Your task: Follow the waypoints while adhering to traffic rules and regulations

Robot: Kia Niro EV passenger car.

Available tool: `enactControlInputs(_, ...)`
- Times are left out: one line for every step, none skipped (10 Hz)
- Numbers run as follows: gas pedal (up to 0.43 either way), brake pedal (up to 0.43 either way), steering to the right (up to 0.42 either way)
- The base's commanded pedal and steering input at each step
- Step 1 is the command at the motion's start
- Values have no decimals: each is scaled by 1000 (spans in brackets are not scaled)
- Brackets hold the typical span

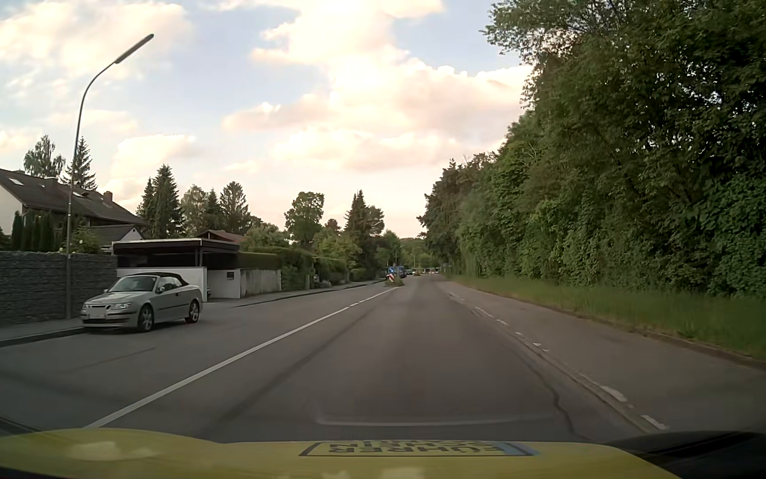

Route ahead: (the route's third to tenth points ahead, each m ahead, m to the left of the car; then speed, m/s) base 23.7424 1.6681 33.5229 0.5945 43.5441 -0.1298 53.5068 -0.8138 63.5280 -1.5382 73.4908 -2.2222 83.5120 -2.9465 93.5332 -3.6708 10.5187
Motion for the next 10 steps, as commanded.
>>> enactControlInputs(197, 0, 30)
enactControlInputs(197, 0, 23)
enactControlInputs(177, 0, 18)
enactControlInputs(177, 0, 14)
enactControlInputs(169, 0, 13)
enactControlInputs(138, 0, 12)
enactControlInputs(138, 0, 12)
enactControlInputs(138, 0, 10)
enactControlInputs(138, 0, 9)
enactControlInputs(138, 0, 9)
